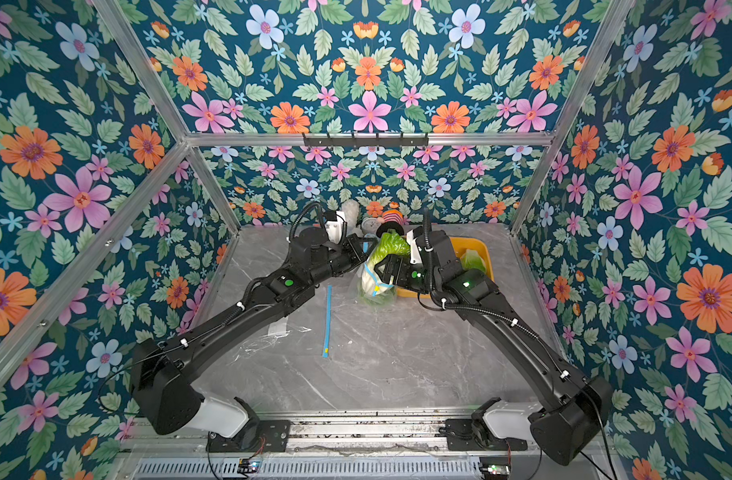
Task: Put the chinese cabbages into a zipper bag and zip it
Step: Place the Chinese cabbage in the zipper food storage bag.
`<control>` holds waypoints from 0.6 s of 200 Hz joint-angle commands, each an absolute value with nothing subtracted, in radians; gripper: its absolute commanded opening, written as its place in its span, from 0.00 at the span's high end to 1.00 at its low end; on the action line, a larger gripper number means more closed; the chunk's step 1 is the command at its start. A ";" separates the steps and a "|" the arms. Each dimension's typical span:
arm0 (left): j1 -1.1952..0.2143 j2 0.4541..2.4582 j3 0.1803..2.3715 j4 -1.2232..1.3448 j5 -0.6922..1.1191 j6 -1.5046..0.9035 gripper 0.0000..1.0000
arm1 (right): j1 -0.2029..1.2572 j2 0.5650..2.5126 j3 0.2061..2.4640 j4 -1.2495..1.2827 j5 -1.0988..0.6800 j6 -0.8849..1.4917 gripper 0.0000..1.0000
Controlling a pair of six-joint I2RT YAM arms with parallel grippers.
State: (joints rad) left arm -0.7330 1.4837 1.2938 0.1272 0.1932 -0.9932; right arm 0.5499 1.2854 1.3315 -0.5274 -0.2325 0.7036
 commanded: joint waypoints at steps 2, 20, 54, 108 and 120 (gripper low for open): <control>-0.727 1.472 1.282 0.218 0.182 -1.029 1.00 | 0.530 1.266 1.311 -0.506 -0.258 0.721 0.08; -0.724 1.472 1.275 0.230 0.185 -1.040 1.00 | 0.522 1.262 1.295 -0.486 -0.276 0.732 0.08; -0.714 1.474 1.272 0.231 0.186 -1.046 1.00 | 0.501 1.241 1.286 -0.473 -0.311 0.741 0.08; -0.709 1.476 1.266 0.243 0.189 -1.055 1.00 | 0.428 1.136 1.220 -0.463 -0.352 0.792 0.08; -0.709 1.476 1.264 0.247 0.189 -1.057 1.00 | 0.404 1.113 1.192 -0.468 -0.348 0.820 0.09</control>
State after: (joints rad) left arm -0.7109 1.4792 1.2644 0.1654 0.1879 -1.0416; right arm 0.4332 1.1454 1.2285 -0.4789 -0.3367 0.7601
